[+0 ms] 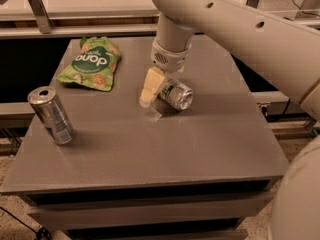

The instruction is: Place 7up can upright

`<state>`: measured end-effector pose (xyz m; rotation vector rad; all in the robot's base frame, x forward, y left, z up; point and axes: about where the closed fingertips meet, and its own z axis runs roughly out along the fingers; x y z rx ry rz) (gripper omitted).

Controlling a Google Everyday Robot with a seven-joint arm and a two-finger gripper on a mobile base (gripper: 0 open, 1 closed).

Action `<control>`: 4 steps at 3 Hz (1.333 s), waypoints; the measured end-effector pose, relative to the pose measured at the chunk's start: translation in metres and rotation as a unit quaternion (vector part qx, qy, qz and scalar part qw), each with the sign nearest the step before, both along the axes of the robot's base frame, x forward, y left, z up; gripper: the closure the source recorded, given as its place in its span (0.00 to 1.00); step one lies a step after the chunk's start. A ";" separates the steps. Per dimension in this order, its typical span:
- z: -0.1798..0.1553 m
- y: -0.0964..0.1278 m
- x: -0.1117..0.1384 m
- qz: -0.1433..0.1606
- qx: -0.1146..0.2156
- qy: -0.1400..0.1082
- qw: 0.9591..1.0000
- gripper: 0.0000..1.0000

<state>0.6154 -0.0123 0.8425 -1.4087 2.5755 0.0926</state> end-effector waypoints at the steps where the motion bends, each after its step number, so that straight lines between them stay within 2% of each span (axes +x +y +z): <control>1: -0.002 0.021 -0.017 0.049 -0.012 -0.009 0.999 0.31; 2: -0.002 0.033 -0.032 0.090 -0.024 -0.011 0.996 0.54; 3: 0.007 0.032 -0.039 0.125 -0.029 -0.020 0.992 0.77; 4: 0.035 0.021 -0.041 0.159 -0.020 -0.040 0.986 0.99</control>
Offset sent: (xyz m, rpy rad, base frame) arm -0.0504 0.0449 0.0000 -0.0786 -0.0233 0.2806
